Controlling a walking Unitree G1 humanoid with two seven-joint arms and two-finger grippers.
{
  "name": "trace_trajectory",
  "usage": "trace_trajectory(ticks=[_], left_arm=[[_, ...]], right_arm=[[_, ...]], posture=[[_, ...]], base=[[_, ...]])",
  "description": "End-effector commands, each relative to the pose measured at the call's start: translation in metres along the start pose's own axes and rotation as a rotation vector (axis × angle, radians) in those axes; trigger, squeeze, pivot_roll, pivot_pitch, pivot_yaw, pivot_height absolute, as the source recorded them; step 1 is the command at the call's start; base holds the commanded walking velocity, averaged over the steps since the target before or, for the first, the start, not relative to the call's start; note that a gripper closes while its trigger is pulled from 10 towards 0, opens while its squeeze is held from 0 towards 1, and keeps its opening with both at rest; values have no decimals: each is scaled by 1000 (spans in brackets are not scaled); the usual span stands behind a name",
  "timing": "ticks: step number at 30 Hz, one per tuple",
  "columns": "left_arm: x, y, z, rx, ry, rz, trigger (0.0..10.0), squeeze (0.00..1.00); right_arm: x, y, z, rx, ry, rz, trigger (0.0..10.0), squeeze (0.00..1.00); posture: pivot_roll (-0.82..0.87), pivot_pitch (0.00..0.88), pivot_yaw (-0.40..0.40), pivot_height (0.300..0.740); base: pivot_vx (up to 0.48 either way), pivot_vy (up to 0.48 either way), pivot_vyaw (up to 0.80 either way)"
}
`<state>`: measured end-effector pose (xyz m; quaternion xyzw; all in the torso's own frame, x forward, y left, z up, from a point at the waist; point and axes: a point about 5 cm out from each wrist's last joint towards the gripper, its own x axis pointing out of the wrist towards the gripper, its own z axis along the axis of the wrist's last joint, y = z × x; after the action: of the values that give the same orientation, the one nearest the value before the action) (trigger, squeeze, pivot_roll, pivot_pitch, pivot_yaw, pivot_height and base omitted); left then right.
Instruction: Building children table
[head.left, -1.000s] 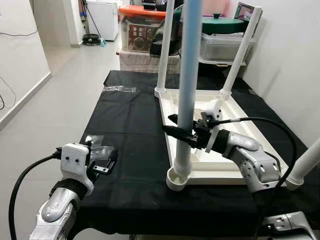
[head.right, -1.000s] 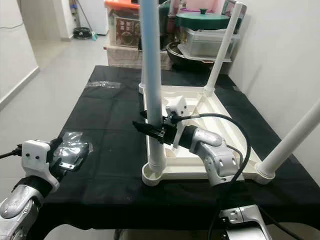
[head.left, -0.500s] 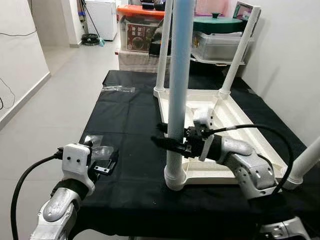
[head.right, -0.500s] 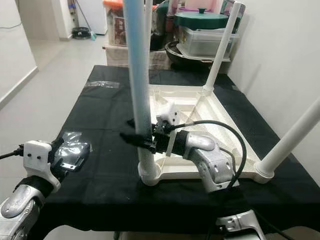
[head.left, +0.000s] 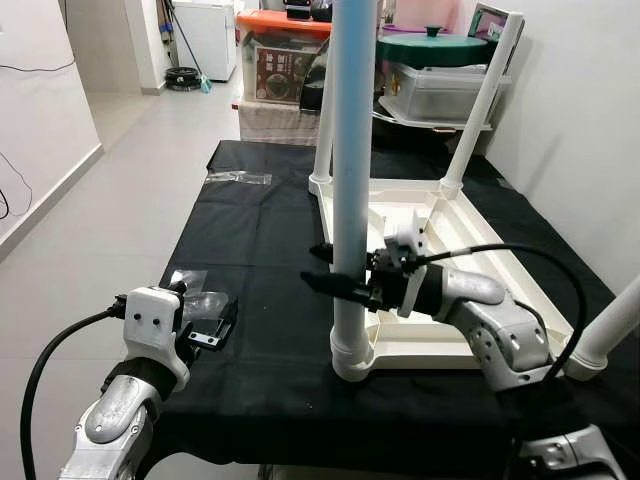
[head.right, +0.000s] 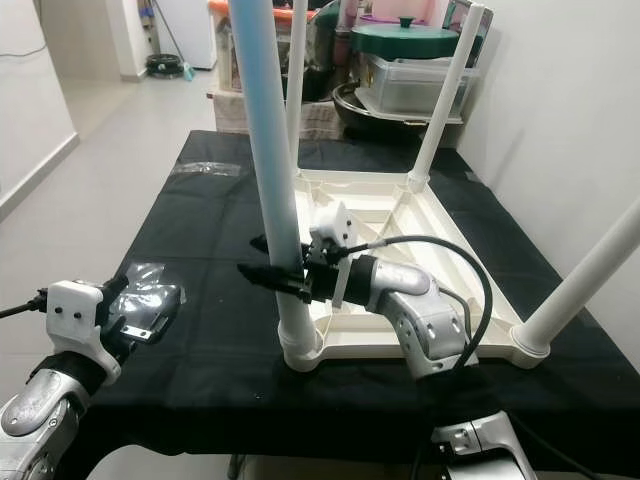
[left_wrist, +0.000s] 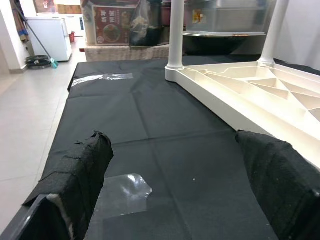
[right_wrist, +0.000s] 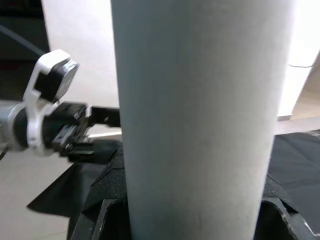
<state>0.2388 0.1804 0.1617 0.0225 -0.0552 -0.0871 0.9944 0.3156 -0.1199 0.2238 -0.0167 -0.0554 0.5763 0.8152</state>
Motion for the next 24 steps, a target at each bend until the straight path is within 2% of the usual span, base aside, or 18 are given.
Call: trace_trajectory(ticks=[1,6,11,14,24], left_arm=[[0,-1,-4,-7,9,0,10000,0],[0,-2,-5,-8,12,0,10000,0],[0,-2,-5,-10,13,-3,10000,0],[0,-2,-6,-6,16,-8,10000,0],[-1,-2,-7,-8,14,-2,10000,0]], right_arm=[[-5,-6,9,45,-42,-21,10000,0],[-10,-5,4,132,-76,-39,10000,0],[-10,1,-1,126,-63,-24,10000,0],[-8,9,-7,84,-16,14,10000,0],[-9,3,-4,45,25,16,10000,0]], posture=[[54,0,-95,740],[50,0,-94,740],[50,0,-92,740],[47,0,-89,740],[48,0,-99,740]], base=[[0,0,0],[0,0,0],[0,0,0],[0,0,0],[0,0,0]])
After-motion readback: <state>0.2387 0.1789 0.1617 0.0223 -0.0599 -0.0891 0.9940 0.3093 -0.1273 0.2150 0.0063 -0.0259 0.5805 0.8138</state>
